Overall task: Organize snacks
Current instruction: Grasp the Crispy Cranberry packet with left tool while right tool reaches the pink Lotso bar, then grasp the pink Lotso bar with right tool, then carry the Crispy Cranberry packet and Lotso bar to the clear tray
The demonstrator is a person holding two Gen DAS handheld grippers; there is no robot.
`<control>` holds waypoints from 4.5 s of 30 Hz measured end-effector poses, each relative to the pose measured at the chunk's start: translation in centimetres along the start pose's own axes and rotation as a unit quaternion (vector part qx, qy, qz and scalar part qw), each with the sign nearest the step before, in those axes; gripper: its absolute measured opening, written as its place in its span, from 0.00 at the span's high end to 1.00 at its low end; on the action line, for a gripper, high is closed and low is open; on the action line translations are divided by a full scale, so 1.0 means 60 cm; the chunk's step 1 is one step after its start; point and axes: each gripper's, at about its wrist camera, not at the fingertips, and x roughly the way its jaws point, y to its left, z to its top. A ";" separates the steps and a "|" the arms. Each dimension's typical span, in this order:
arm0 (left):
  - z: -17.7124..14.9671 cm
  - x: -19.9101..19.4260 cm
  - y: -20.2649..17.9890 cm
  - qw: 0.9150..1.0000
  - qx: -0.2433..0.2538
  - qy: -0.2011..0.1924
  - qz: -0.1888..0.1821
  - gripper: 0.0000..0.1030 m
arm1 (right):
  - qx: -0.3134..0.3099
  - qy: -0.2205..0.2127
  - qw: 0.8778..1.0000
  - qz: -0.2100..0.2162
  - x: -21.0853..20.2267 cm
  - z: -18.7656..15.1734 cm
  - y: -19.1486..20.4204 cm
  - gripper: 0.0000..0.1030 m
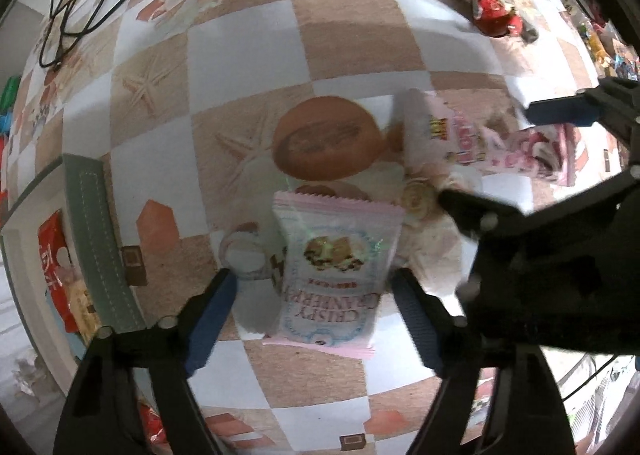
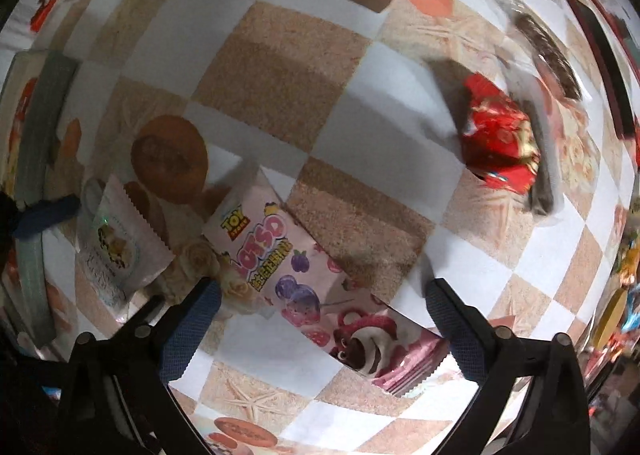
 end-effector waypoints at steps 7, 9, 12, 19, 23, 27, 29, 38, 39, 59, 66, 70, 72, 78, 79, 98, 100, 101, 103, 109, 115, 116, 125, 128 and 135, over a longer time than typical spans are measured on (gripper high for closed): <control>0.007 -0.021 -0.004 1.000 -0.002 -0.006 -0.018 0.57 | 0.035 -0.024 0.999 0.027 -0.028 0.009 -0.029 0.77; 0.005 -0.025 0.005 0.999 -0.014 -0.006 -0.028 0.57 | 0.062 -0.027 0.997 0.044 -0.029 0.007 -0.042 0.77; -0.015 -0.024 0.016 1.000 -0.017 -0.005 -0.026 0.57 | 0.094 -0.026 0.992 0.076 -0.028 -0.004 -0.059 0.77; -0.060 -0.017 0.017 1.000 -0.012 0.006 -0.003 0.57 | 0.120 0.002 0.987 0.108 -0.004 -0.058 -0.054 0.77; -0.063 -0.019 0.008 1.000 -0.006 0.004 0.002 0.54 | 0.120 0.014 0.985 0.122 0.010 -0.084 -0.041 0.77; -0.057 -0.020 0.003 1.000 -0.010 0.006 0.006 0.46 | 0.122 0.008 0.988 0.096 0.004 -0.075 -0.043 0.19; -0.039 -0.016 0.006 1.000 -0.014 0.007 0.011 0.42 | 0.127 -0.009 0.988 0.085 -0.006 -0.067 -0.048 0.18; -0.003 -0.003 0.001 1.000 -0.014 0.010 0.016 0.38 | 0.140 -0.008 0.987 0.081 -0.007 0.007 -0.086 0.18; -0.001 -0.001 -0.001 1.000 -0.015 0.010 0.015 0.38 | 0.140 -0.010 0.987 0.079 -0.008 0.001 -0.080 0.18; 0.031 0.026 -0.030 1.000 -0.018 -0.002 0.000 0.34 | 0.131 -0.004 0.991 0.023 -0.004 0.094 -0.040 0.44; 0.018 0.003 -0.029 1.000 -0.022 -0.016 0.001 0.46 | 0.187 -0.014 0.979 0.076 -0.009 0.077 -0.091 0.69; 0.008 -0.020 -0.026 0.999 -0.019 -0.033 0.001 0.46 | 0.188 -0.022 0.978 0.084 -0.021 0.068 -0.098 0.69; -0.002 -0.037 -0.026 0.999 -0.020 -0.041 -0.003 0.46 | 0.185 -0.025 0.979 0.086 -0.032 0.063 -0.094 0.69; -0.017 -0.069 -0.030 0.998 -0.020 -0.053 -0.007 0.46 | 0.178 -0.033 0.979 0.090 -0.056 0.033 -0.082 0.69; -0.020 -0.071 -0.031 0.998 -0.019 -0.055 -0.006 0.46 | 0.177 -0.033 0.980 0.090 -0.051 0.039 -0.088 0.69; -0.059 -0.063 0.029 0.995 -0.068 -0.039 -0.057 0.46 | 0.182 -0.029 0.979 0.091 -0.007 0.049 -0.092 0.69; -0.064 -0.061 0.042 0.994 -0.078 -0.036 -0.062 0.46 | 0.184 -0.029 0.978 0.093 0.000 0.048 -0.093 0.69; -0.067 -0.062 0.047 0.994 -0.080 -0.035 -0.062 0.46 | 0.185 -0.029 0.978 0.094 -0.004 0.049 -0.095 0.69; -0.074 -0.061 0.055 0.994 -0.080 -0.034 -0.059 0.46 | 0.187 -0.029 0.977 0.097 0.000 0.048 -0.096 0.69; -0.082 -0.051 0.053 0.996 -0.071 -0.026 -0.050 0.46 | 0.188 -0.009 0.977 0.103 0.013 0.054 -0.103 0.69; -0.086 -0.045 0.036 0.996 -0.065 -0.026 -0.049 0.46 | 0.193 0.013 0.977 0.087 0.052 0.067 -0.108 0.68; -0.088 -0.045 0.033 0.996 -0.065 -0.026 -0.048 0.46 | 0.194 0.017 0.977 0.086 0.060 0.070 -0.109 0.68; -0.093 -0.057 0.027 0.996 -0.069 -0.032 -0.049 0.46 | 0.177 0.017 0.983 0.039 0.084 0.087 -0.101 0.57; -0.095 -0.067 0.029 0.996 -0.068 -0.036 -0.050 0.46 | 0.177 0.014 0.982 0.058 0.088 0.082 -0.101 0.90; -0.106 -0.099 0.045 0.994 -0.074 -0.051 -0.058 0.46 | 0.179 -0.024 0.979 0.092 0.052 0.077 -0.100 0.90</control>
